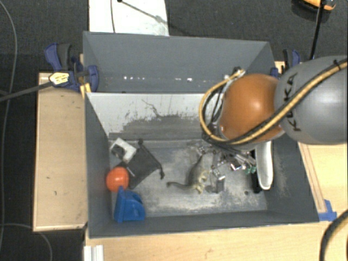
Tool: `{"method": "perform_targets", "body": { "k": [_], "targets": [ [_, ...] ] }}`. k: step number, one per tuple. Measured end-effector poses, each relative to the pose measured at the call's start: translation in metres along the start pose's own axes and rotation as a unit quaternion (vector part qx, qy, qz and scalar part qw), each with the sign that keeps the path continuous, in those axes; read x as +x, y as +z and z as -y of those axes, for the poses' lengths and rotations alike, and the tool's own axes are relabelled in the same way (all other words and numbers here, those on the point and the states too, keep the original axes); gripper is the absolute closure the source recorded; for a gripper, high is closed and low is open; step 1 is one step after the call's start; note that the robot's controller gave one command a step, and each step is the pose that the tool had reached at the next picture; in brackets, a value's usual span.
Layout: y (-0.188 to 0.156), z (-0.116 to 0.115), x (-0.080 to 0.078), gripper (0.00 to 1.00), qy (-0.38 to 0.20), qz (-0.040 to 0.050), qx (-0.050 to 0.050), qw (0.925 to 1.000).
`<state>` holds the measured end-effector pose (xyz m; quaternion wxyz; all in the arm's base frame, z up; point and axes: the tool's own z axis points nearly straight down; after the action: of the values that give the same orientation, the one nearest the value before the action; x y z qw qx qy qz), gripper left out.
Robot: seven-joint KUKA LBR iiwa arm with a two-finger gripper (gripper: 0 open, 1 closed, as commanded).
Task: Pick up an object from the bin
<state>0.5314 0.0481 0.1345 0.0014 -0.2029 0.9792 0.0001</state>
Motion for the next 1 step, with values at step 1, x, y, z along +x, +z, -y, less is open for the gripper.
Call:
{"method": "perform_targets", "body": {
  "k": [1],
  "targets": [
    [-0.0013, -0.0148, -0.0042, 0.00, -0.078, 0.0021, 0.000, 0.9970]
  ]
}}
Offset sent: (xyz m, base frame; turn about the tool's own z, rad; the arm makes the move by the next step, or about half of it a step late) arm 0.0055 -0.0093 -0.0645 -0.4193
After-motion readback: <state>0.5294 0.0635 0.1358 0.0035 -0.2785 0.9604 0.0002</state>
